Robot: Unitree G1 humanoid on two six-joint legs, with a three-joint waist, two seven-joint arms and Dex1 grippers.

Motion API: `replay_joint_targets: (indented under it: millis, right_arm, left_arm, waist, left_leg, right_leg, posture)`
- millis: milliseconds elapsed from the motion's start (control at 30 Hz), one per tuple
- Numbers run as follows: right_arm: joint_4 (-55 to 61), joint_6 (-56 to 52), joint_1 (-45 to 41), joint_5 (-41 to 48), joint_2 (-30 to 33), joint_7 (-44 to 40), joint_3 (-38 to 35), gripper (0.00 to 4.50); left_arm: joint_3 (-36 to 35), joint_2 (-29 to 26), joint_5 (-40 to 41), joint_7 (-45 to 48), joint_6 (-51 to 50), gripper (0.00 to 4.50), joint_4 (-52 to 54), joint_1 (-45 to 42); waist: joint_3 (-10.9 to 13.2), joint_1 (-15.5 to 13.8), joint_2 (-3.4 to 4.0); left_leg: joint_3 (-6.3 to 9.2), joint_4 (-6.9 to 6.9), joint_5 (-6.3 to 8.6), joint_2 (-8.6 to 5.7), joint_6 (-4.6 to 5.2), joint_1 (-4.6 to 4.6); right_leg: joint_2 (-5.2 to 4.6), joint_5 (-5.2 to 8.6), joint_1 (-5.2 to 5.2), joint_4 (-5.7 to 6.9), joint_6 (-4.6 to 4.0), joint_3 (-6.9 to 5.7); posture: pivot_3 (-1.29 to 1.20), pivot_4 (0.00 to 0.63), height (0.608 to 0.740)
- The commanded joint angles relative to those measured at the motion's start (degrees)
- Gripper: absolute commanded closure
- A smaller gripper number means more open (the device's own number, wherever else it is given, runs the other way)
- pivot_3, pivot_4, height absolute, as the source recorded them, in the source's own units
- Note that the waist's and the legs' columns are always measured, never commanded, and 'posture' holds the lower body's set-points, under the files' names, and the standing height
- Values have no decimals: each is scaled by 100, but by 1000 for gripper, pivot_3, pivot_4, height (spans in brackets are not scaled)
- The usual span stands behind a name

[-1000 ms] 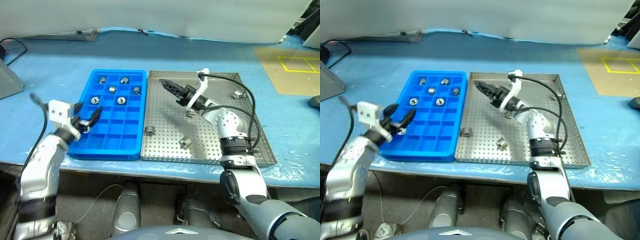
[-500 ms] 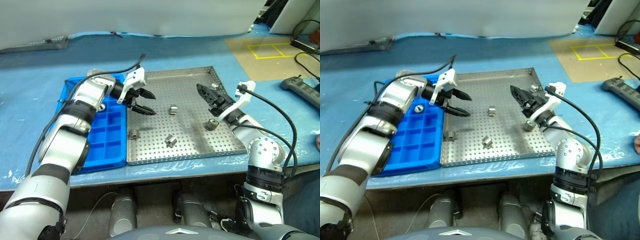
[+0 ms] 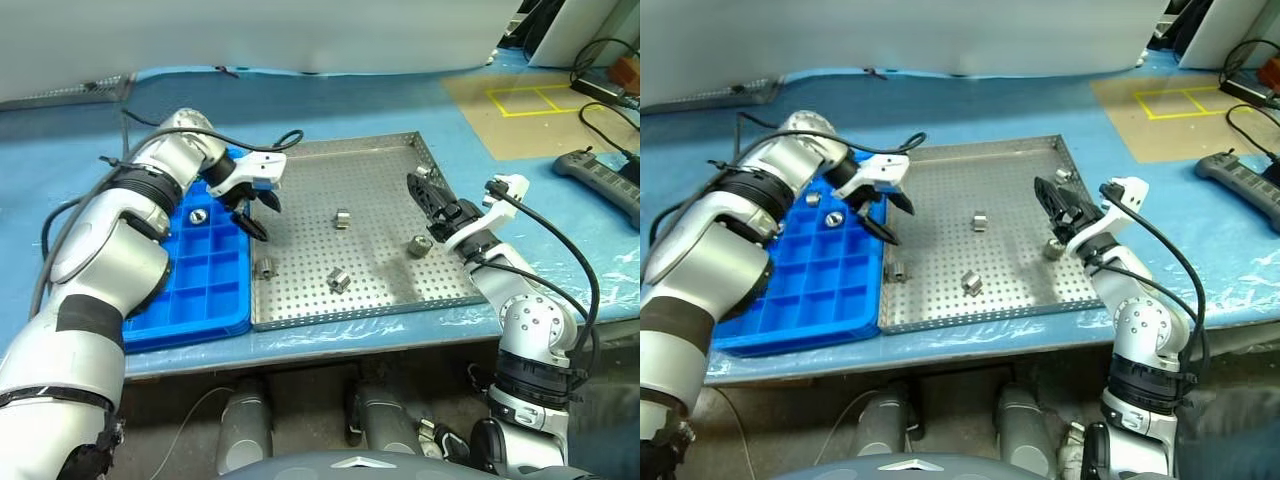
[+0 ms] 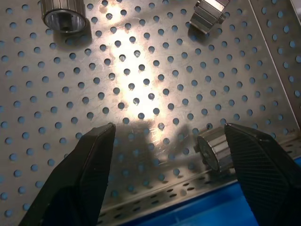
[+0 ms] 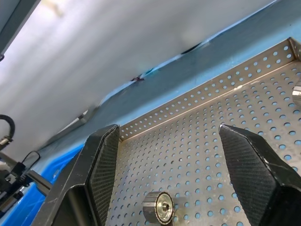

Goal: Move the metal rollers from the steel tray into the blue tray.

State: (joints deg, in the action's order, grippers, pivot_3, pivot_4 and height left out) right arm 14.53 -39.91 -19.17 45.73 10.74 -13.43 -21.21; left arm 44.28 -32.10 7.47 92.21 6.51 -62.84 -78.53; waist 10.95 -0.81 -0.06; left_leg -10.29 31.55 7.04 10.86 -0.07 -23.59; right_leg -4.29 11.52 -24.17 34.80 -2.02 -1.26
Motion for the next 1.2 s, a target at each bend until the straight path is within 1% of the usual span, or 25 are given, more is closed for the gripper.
replay_joint_targets:
  millis: [33, 200, 333, 533, 633, 733, 900, 1033, 1100, 1167, 1200]
  right_arm:
    - [143, 225, -29, 48, -59, -15, 78, 974]
    - [3, 357, -63, -19, -117, -56, 207, 974]
    - [-106, 446, -56, -34, -80, -101, 216, 974]
    - [-143, 545, -6, -44, -107, -91, 256, 974]
    - [-186, 614, -3, -61, -129, -63, 253, 974]
    - [-225, 666, -12, -73, -142, -35, 251, 974]
    - [-251, 773, 23, -87, -189, 40, 215, 974]
    - [-285, 828, 19, -66, -204, 75, 196, 974]
    - [-306, 845, 10, -59, -207, 79, 208, 974]
    - [-350, 852, -17, -60, -222, 73, 235, 974]
    - [-394, 855, -38, -63, -237, 58, 260, 974]
  left_arm:
    - [411, -213, 394, 29, 42, 606, 278, -61]
    - [709, -284, 845, 29, -421, 606, 839, 297]
    - [984, -503, 1279, 29, -1033, 606, 1568, 621]
    - [1476, -823, 823, 29, -885, 606, 1952, 983]
    - [1480, -826, 447, 29, -785, 606, 2012, 1051]
    - [1373, -794, 443, 29, -950, 1186, 2275, 1080]
    - [1357, -801, 545, 29, -1210, 2804, 2561, 1052]
    - [1135, -754, 760, 29, -1613, 4071, 2640, 1028]
    - [1050, -758, 910, 29, -1809, 4071, 2669, 1003]
    - [757, -682, 1103, 29, -2114, 4071, 2575, 961]
    - [461, -615, 1241, 29, -2368, 4071, 2457, 921]
  waist:
    - [0, -4, 0]
    - [0, -6, 0]
    - [0, -4, 0]
    - [0, 8, 0]
    - [-1, 22, 2]
    - [-5, 48, 8]
    - [-5, 111, 8]
    - [-5, 126, 8]
    - [-5, 127, 8]
    - [-5, 121, 8]
    - [-5, 117, 8]
  left_leg:
    - [0, -1, 0, 0, 0, 0]
    - [-1, -1, 0, 0, 0, -1]
    - [-2, 1, 0, 6, 1, -2]
    - [-5, 1, 0, 5, -1, 5]
    - [-8, -2, 0, 6, -2, 20]
    - [-14, -10, -2, 4, -5, 47]
    - [-14, -9, -8, 4, -15, 46]
    - [-14, -10, -8, 3, -16, 43]
    - [-14, -11, -8, 0, -15, 41]
    - [-14, -11, -8, -1, -15, 39]
    - [-14, -10, -8, -1, -15, 37]
  right_leg:
    - [0, 0, 0, 0, 0, -1]
    - [0, 0, 0, 0, 0, -1]
    - [0, 0, 0, 2, 0, -1]
    - [2, 0, 1, 5, -1, 1]
    - [2, 0, 13, 4, 0, 4]
    - [4, 2, 31, 3, 0, 8]
    - [4, 1, 32, 5, 0, 8]
    - [5, 1, 30, 4, -1, 8]
    - [5, 1, 28, 3, -1, 7]
    - [5, 1, 28, 1, -1, 7]
    - [4, 1, 28, 1, -1, 7]
  posture:
    - [-420, 150, 740]
    - [-411, 150, 740]
    - [-412, 150, 740]
    - [-411, 150, 740]
    - [-411, 150, 740]
    - [-413, 150, 740]
    - [-419, 150, 740]
    - [-411, 150, 740]
    - [-411, 150, 740]
    - [-393, 150, 740]
    - [-389, 150, 740]
